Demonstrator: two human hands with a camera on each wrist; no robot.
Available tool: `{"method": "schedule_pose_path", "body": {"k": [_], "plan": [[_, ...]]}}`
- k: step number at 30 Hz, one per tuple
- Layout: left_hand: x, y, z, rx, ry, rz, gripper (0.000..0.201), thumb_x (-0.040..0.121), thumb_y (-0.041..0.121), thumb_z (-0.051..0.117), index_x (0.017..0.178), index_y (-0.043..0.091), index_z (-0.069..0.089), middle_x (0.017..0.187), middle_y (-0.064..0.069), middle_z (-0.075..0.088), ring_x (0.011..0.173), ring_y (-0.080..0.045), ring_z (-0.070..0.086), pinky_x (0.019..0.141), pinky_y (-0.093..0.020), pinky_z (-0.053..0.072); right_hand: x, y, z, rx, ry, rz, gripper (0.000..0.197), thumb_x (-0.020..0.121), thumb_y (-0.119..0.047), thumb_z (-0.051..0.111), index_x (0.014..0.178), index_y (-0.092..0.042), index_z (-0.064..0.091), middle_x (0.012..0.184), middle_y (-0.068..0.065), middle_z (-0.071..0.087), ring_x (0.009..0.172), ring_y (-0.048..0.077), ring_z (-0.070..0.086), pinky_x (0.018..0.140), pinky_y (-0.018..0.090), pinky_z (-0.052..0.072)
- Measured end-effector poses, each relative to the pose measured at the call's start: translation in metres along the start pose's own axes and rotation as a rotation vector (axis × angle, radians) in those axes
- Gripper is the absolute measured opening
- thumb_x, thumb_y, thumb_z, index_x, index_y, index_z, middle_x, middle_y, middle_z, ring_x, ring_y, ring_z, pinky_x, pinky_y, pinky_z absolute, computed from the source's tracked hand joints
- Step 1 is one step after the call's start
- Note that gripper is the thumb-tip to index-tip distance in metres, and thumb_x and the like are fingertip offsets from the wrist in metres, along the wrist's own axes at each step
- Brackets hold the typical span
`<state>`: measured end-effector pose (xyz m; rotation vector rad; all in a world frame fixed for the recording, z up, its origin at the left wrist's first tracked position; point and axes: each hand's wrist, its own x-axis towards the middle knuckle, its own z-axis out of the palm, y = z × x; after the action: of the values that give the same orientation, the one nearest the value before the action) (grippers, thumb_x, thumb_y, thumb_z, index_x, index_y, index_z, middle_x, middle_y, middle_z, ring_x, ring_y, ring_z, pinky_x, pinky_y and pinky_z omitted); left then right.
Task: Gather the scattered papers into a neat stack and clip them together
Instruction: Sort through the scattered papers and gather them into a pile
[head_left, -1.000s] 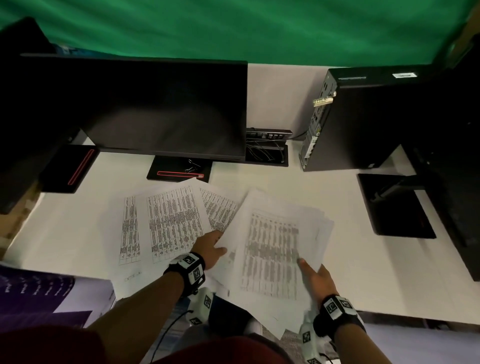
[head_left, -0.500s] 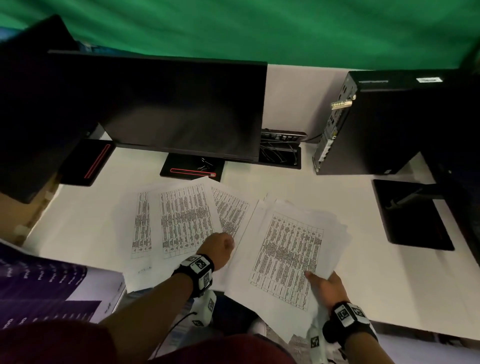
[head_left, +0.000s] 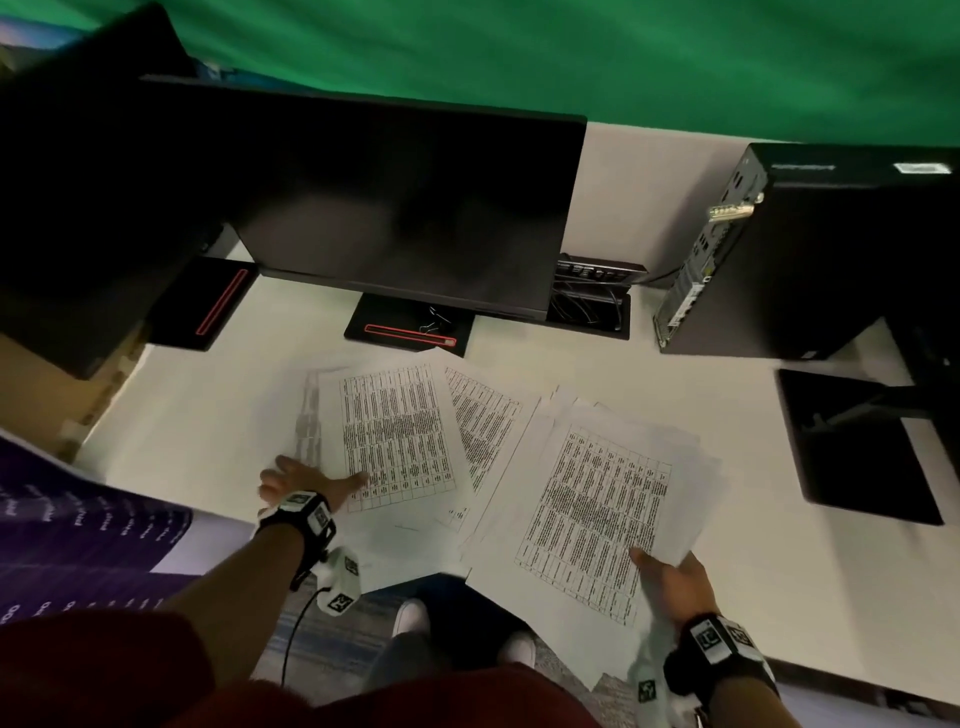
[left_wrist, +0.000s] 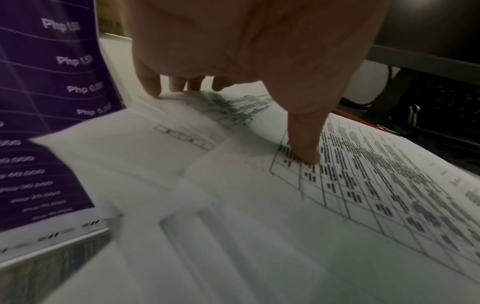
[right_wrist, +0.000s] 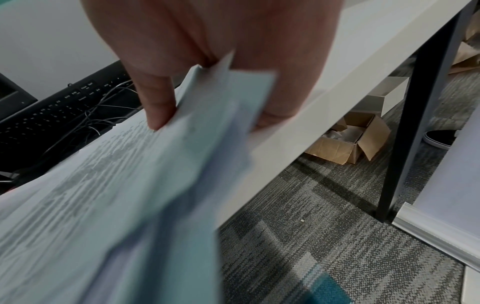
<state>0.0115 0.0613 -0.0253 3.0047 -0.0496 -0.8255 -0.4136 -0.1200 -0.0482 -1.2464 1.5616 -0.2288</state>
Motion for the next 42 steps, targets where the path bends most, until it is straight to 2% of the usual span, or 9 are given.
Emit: {"method": "schedule_pose_path", "body": {"k": [4, 8, 14, 18, 20, 24, 30, 36, 42], "plan": [[-0.001, 0.005, 0.001, -0.012, 0.034, 0.029, 0.127, 0.055, 0.066, 0.080, 0.145, 0.004, 0.015, 0.144, -0.022, 0.030, 0.131, -0.040, 0.034, 0.106, -0.056, 0.035, -0.002, -0.003, 0.000, 0.009, 0.004, -0.001, 0.057, 0.088, -0.021, 0.072, 0.139, -0.007, 0.051, 0.132, 0.019, 0.062, 0.117, 0.037, 0.057, 0.101, 0.043, 0.043], [-0.005, 0.012, -0.007, -0.168, -0.028, -0.041, 0.110, 0.061, 0.042, 0.087, 0.140, 0.002, 0.021, 0.141, -0.024, 0.032, 0.127, -0.042, 0.040, 0.105, -0.051, 0.039, -0.006, -0.007, 0.000, 0.014, 0.000, -0.012, 0.057, 0.089, -0.018, 0.070, 0.141, -0.007, 0.049, 0.135, 0.020, 0.059, 0.116, 0.036, 0.057, 0.101, 0.042, 0.041], [0.010, -0.001, -0.013, -0.145, -0.093, -0.087, 0.115, 0.048, 0.061, 0.085, 0.134, 0.003, 0.036, 0.131, -0.022, 0.039, 0.111, -0.038, 0.053, 0.094, -0.045, 0.049, -0.009, -0.007, 0.001, 0.020, -0.002, -0.014, 0.057, 0.090, -0.019, 0.070, 0.141, -0.007, 0.048, 0.136, 0.020, 0.058, 0.121, 0.038, 0.055, 0.101, 0.044, 0.041], [0.010, -0.002, -0.017, -0.326, -0.154, 0.004, 0.095, 0.070, 0.023, 0.084, 0.141, 0.002, 0.026, 0.136, -0.022, 0.047, 0.113, -0.041, 0.055, 0.087, -0.042, 0.051, -0.009, -0.009, 0.001, 0.029, -0.008, -0.014, 0.059, 0.090, -0.019, 0.070, 0.143, -0.008, 0.046, 0.138, 0.019, 0.057, 0.125, 0.040, 0.053, 0.103, 0.043, 0.040], [0.006, -0.003, -0.023, -0.327, -0.155, 0.089, 0.082, 0.077, 0.018, 0.075, 0.144, 0.004, 0.030, 0.139, -0.019, 0.048, 0.118, -0.039, 0.053, 0.093, -0.043, 0.050, -0.008, -0.008, 0.001, 0.034, -0.011, -0.014, 0.059, 0.090, -0.019, 0.070, 0.143, -0.008, 0.047, 0.138, 0.019, 0.057, 0.125, 0.040, 0.053, 0.102, 0.043, 0.040], [-0.012, -0.006, -0.055, -0.272, 0.020, 0.238, 0.052, 0.092, 0.016, 0.049, 0.143, 0.009, 0.043, 0.143, -0.018, 0.048, 0.125, -0.038, 0.049, 0.106, -0.039, 0.041, -0.008, -0.007, 0.002, 0.063, -0.015, 0.006, 0.058, 0.090, -0.020, 0.070, 0.142, -0.010, 0.048, 0.137, 0.017, 0.059, 0.124, 0.039, 0.054, 0.105, 0.045, 0.040], [-0.046, -0.007, -0.132, -0.199, 0.403, 0.427, 0.034, 0.090, 0.003, 0.048, 0.123, 0.005, 0.058, 0.114, -0.032, 0.061, 0.104, -0.049, 0.057, 0.091, -0.049, 0.047, -0.006, -0.005, -0.001, 0.080, -0.028, 0.020, 0.059, 0.090, -0.020, 0.071, 0.142, -0.008, 0.047, 0.137, 0.017, 0.059, 0.123, 0.038, 0.055, 0.103, 0.043, 0.040], [-0.058, -0.009, -0.178, -0.399, 0.647, 0.531, 0.020, 0.095, 0.011, 0.046, 0.109, 0.002, 0.058, 0.098, -0.033, 0.061, 0.093, -0.048, 0.058, 0.083, -0.050, 0.047, -0.006, -0.005, -0.002, 0.090, -0.043, 0.020, 0.060, 0.090, -0.020, 0.071, 0.143, -0.008, 0.045, 0.137, 0.018, 0.059, 0.124, 0.039, 0.054, 0.101, 0.043, 0.040], [-0.070, 0.007, -0.192, -0.890, 0.573, 0.573, 0.029, 0.092, 0.019, 0.055, 0.120, 0.012, 0.062, 0.114, -0.009, 0.067, 0.108, -0.028, 0.063, 0.092, -0.036, 0.046, -0.006, -0.004, -0.003, 0.085, -0.053, 0.011, 0.059, 0.090, -0.022, 0.070, 0.142, -0.008, 0.046, 0.135, 0.018, 0.060, 0.115, 0.035, 0.056, 0.100, 0.043, 0.041]]}}
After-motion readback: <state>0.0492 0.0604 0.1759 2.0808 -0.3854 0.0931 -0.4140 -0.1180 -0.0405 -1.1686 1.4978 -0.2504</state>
